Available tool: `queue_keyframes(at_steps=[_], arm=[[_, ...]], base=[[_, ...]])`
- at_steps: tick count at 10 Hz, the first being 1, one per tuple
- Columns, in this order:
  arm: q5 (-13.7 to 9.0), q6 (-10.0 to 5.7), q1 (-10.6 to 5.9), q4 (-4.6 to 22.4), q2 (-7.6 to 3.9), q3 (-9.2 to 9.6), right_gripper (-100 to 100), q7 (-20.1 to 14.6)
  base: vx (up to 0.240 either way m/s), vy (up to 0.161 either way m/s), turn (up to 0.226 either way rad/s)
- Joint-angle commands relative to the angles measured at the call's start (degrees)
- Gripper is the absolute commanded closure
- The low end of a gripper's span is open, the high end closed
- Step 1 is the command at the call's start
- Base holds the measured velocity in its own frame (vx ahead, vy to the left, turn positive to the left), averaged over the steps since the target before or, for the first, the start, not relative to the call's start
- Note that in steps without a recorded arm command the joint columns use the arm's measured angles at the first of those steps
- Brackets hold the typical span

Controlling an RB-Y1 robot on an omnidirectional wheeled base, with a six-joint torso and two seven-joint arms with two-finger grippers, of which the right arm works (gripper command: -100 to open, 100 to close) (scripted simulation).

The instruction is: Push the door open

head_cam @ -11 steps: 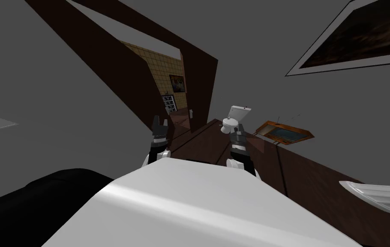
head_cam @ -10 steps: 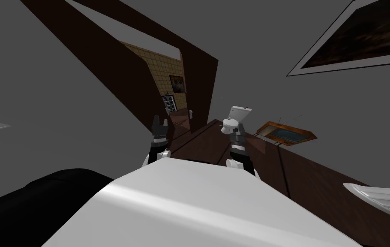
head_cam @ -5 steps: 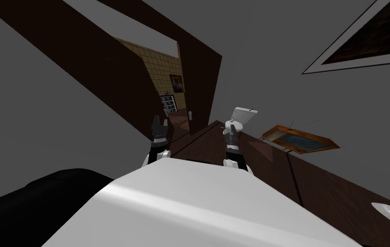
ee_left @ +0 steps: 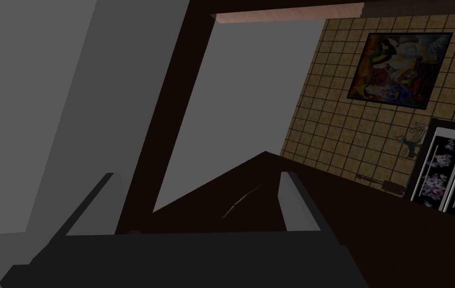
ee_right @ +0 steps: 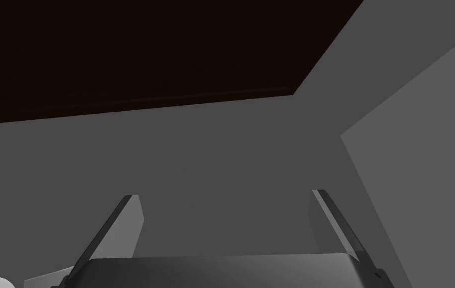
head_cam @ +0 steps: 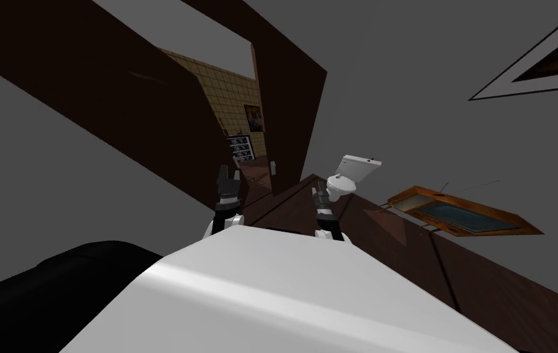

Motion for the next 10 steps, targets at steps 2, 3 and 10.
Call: queue_keyframes(at_steps=[2, 3, 10], arm=[[2.4, -0.55, 0.12, 2.6, -0.71, 2.64, -100, -1.7], [3.7, -0.6, 0.01, 3.9, -1.11, 4.12, -100, -2.6], [10.8, -0.86, -0.55, 10.9, -2.73, 11.69, -100, -7.6]], base=[[0.185, 0.013, 0.053], [0.241, 0.018, 0.064], [0.217, 0.001, 0.057]])
